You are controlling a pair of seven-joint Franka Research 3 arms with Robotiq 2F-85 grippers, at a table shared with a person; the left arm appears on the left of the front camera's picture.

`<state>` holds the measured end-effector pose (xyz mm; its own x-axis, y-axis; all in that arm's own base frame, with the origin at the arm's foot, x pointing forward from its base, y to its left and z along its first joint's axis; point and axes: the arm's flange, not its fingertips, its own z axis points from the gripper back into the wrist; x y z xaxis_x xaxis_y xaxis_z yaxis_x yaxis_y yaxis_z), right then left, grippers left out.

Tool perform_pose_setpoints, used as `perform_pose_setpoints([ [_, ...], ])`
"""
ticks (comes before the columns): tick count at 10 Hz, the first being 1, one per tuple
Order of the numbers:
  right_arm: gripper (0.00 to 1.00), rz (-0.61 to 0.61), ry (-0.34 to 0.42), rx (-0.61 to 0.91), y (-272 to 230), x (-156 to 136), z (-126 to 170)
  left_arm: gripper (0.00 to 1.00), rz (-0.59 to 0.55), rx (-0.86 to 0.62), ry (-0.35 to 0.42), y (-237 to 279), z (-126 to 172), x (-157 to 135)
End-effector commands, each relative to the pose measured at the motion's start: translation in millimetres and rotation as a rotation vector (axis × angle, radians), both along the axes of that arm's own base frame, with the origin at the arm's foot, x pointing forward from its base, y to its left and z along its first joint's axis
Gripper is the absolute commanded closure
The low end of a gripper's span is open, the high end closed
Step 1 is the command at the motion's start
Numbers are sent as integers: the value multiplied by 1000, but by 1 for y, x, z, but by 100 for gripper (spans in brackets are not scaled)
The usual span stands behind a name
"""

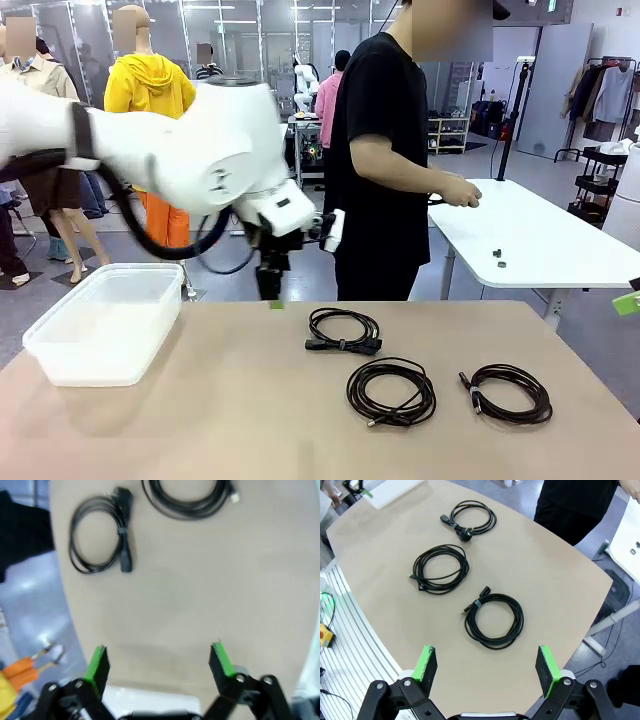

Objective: Organize and store the cables.
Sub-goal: Place the Power Cable into the Organizing box.

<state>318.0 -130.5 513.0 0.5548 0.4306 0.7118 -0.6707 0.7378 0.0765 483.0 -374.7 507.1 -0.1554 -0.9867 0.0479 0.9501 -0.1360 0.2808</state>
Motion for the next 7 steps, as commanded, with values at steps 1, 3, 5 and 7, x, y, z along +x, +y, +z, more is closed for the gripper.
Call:
perform_pose_setpoints([
  [1, 0, 16, -13, 2, -2, 0, -1, 0, -68, 82, 24, -46, 4, 32],
  [3, 0, 16, -13, 2, -2, 0, -1, 0, -69, 58, -50, -72, -23, 46],
  [5, 0, 16, -13, 2, -2, 0, -1, 0, -28, -58, 11, -74, -60, 64],
  [7, 0, 16, -13, 2, -2, 0, -1, 0, -49, -83, 66, -74, -84, 73],
])
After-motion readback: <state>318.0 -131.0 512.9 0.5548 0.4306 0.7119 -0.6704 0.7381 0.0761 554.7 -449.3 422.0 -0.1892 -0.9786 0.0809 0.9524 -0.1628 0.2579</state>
